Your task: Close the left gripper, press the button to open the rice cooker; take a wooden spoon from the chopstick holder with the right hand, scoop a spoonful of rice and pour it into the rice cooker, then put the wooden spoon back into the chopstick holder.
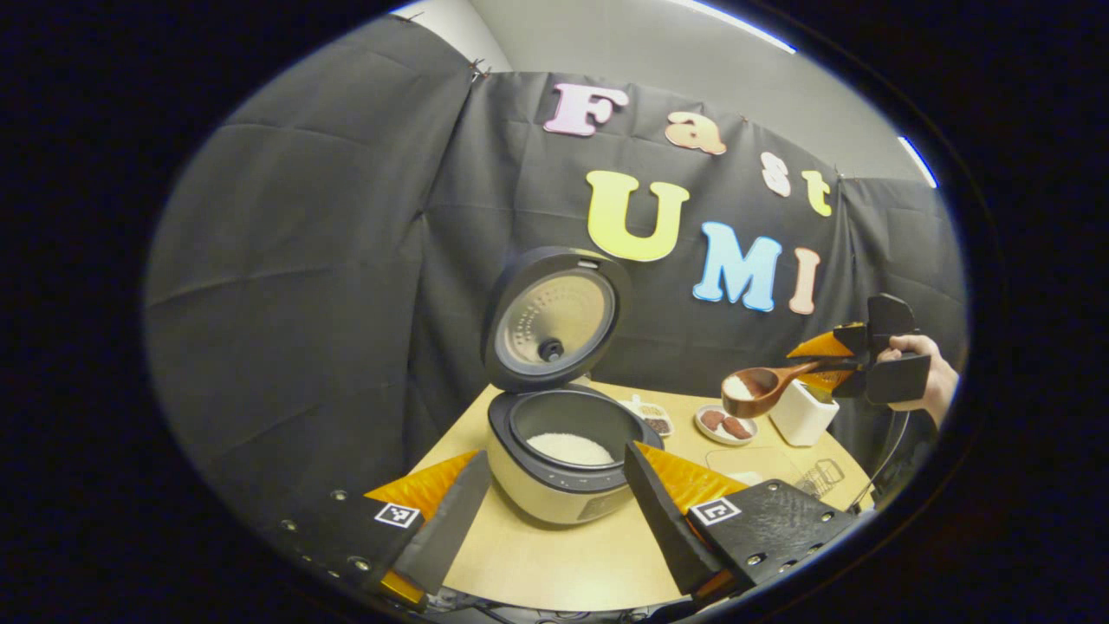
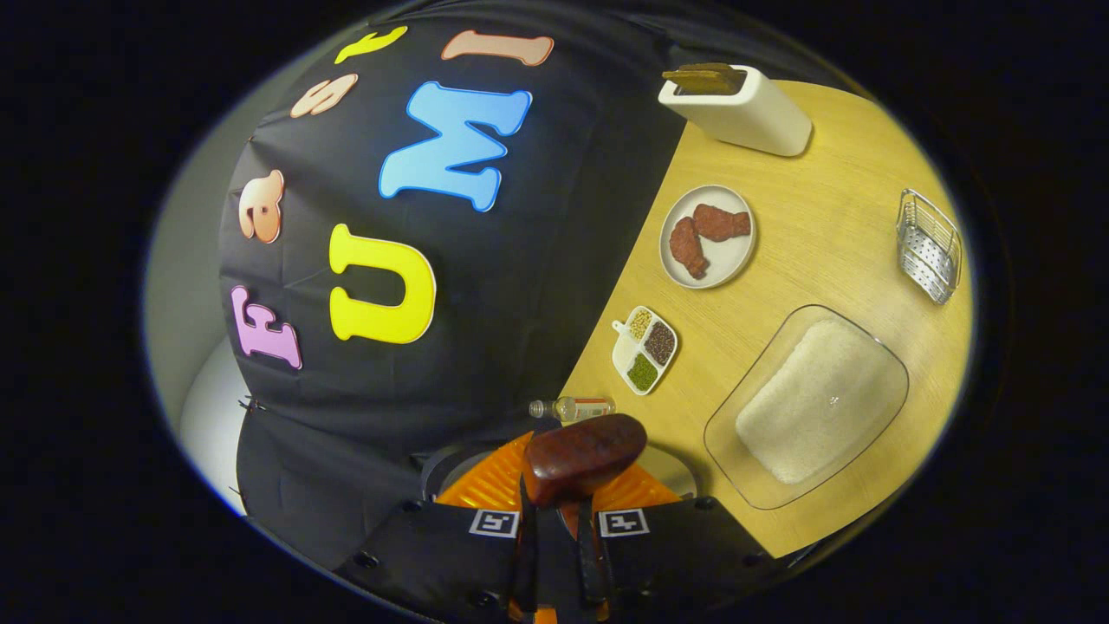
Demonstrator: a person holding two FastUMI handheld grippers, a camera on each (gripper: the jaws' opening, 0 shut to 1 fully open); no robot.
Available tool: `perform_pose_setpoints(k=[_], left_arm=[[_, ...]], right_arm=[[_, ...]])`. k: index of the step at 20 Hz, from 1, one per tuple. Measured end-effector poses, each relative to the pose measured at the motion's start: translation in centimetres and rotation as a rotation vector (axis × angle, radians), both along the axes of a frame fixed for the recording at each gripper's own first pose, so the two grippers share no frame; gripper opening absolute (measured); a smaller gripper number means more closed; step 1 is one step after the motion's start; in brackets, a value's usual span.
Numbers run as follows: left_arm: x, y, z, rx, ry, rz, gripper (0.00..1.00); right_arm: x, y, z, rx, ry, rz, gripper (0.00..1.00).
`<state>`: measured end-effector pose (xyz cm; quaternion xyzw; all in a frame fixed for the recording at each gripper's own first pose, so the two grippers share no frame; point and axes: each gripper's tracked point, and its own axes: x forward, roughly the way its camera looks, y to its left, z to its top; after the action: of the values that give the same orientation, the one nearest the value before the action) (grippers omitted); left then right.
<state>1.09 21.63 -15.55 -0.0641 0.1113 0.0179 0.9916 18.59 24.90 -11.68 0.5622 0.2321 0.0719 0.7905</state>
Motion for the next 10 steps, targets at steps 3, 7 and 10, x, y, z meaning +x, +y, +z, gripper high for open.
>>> perform_pose_setpoints(k=[3,7,10], left_arm=[[0.0,0.8,-0.2,-0.015,0.002,0.019,0.97],[-0.1,1.8,-0.7,-0.017,0.016,0.039,0.97],[-0.4,2.7,-1.1,-0.012,0.024,0.061,0.98]], right_arm=[[1.6,2.8,0.9,-0.031,-0.019,0.032,0.15],[3.4,7.5,1.0,-0.081,-0.036,0.093,0.19],[4.5,11.4,0.5,-0.132,-0.041,0.148,0.15]])
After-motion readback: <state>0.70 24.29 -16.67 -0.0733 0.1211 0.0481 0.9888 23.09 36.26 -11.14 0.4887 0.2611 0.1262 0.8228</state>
